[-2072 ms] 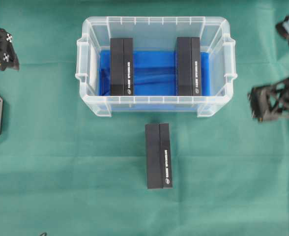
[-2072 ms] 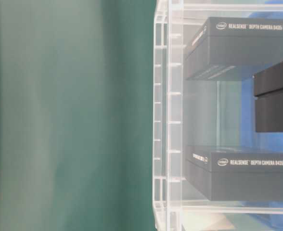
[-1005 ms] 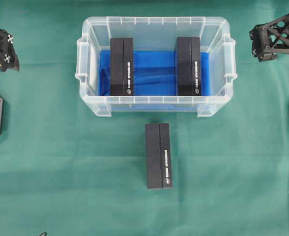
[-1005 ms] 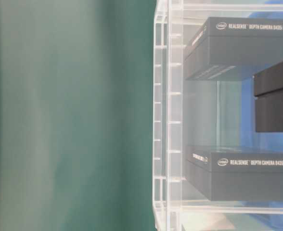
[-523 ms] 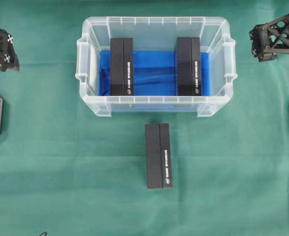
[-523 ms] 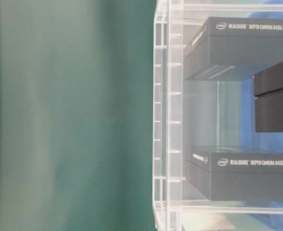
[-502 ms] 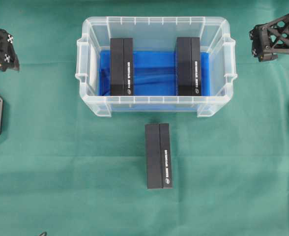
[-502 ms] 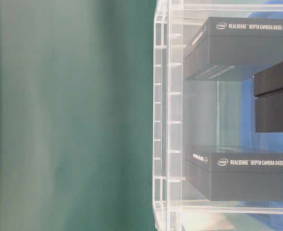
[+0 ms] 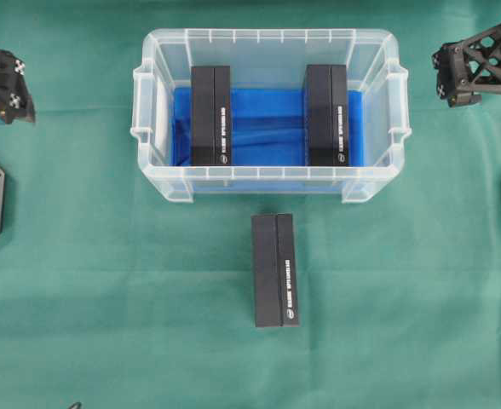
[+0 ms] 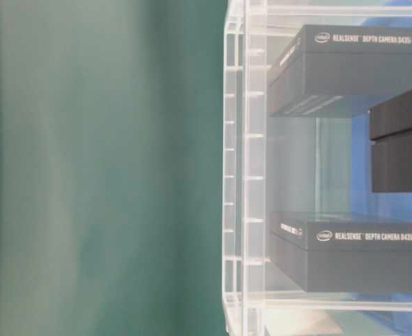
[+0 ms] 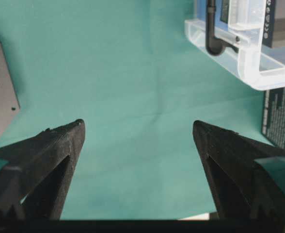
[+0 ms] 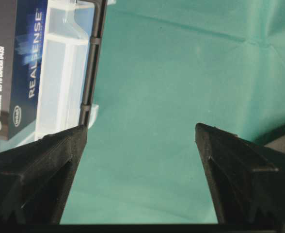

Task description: Take out the box from the case.

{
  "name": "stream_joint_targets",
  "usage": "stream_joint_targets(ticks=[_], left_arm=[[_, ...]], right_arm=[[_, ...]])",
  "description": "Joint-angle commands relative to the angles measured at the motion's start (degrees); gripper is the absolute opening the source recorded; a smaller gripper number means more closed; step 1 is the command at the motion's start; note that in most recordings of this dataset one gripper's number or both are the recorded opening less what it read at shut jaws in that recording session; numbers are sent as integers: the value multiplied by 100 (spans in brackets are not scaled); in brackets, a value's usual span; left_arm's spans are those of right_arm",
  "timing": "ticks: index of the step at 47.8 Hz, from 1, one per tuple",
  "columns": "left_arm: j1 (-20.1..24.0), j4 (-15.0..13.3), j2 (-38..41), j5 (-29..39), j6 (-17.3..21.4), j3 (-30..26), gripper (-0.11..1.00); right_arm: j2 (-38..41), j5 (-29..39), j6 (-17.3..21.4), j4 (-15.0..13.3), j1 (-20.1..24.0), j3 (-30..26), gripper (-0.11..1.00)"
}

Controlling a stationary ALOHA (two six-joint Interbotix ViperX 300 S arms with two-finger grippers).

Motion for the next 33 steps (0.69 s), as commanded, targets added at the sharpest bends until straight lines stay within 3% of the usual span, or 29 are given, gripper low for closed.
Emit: stream_joint_targets(ticks=[1,17,33], left_arm=[[-18,9,149,-70,0,-202,93],[-79,0,1257,-475,-9,-976,93],[-237,9,2540,-466,-9,-2215,93]], right_arm=[[-26,-18,0,0,-9,-62,91],[-26,-18,9,-18,-9,-62,91],[-26,0,0,-26,-9,-62,91]])
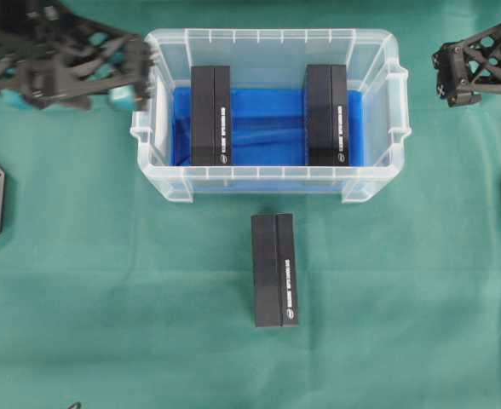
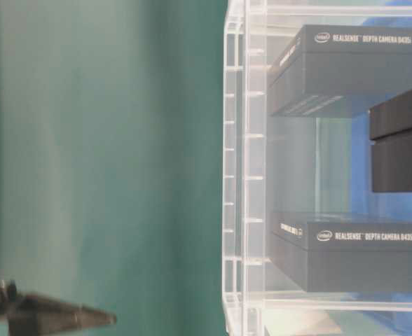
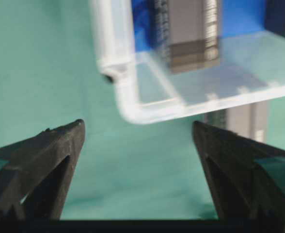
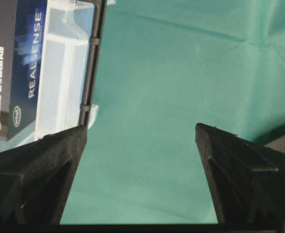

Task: Take out the box from the case.
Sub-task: 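Move the open left gripper over the left black box in the bin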

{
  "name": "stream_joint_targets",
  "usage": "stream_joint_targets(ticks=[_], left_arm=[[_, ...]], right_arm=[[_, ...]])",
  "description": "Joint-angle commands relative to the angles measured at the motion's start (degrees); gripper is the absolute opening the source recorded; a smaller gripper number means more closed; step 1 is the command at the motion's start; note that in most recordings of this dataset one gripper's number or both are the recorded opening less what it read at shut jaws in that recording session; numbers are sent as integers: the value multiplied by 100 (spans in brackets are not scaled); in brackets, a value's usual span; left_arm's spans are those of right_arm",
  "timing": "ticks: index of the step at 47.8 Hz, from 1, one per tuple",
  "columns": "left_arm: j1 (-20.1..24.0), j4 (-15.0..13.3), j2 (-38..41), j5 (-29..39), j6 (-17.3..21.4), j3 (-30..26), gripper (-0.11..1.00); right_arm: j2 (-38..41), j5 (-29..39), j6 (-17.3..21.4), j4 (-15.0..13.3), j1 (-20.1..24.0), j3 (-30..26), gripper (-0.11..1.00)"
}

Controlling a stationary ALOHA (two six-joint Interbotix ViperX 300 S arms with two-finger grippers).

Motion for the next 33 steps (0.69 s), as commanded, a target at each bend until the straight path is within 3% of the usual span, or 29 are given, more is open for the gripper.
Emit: stream_joint_targets(ticks=[1,19,33], left_arm=[[-44,9,281,0,-9,-492,93],[-167,18,1336,237,-35,-1740,93],[-167,18,1705,439,-167,-2127,93]], right_arm=[[-26,-9,0,-18,-9,-53,91],[-26,-44,26,-26,-9,-62,91],[-26,-53,9,-105,-9,-62,91]])
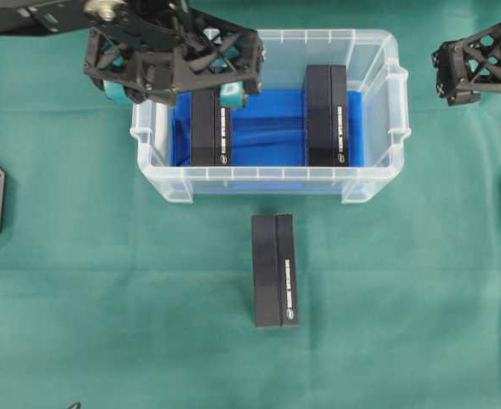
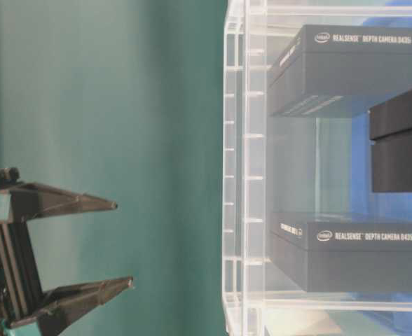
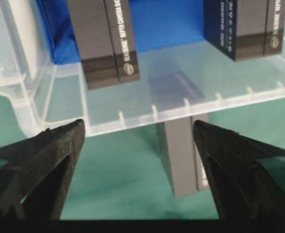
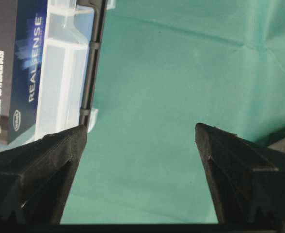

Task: Take out the box from the case.
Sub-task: 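Move the open left gripper over the left black box in the bin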

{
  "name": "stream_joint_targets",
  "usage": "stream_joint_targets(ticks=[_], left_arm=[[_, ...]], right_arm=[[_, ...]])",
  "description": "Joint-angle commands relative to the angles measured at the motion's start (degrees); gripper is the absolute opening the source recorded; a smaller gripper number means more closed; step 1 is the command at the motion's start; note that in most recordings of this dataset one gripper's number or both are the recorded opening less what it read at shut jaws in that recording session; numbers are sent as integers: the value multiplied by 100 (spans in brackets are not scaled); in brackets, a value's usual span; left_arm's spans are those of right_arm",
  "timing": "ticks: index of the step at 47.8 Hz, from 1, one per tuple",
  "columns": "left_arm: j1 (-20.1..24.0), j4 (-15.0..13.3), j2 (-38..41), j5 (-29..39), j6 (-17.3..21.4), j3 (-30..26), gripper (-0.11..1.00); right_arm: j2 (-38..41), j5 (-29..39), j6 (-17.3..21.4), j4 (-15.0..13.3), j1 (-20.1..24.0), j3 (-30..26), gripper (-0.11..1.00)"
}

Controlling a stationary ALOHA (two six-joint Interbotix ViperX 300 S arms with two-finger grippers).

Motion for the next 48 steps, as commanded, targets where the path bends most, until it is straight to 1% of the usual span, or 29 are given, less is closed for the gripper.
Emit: stream_joint_targets(ticks=[1,18,28,48], left_arm=[[-9,18,9,9,-79,-185,93],[0,35,97,9,-272,-79,93],[26,44,97,-26,-264,53,93],[105,53,79,-35,-237,123,93]], right_arm=[[-26,-35,-9,-35,-9,-62,91],[-26,-35,-70,-53,-9,-62,91],[-26,-44,-79,-53,-9,-62,91],[-26,-44,-79,-53,-9,-62,91]])
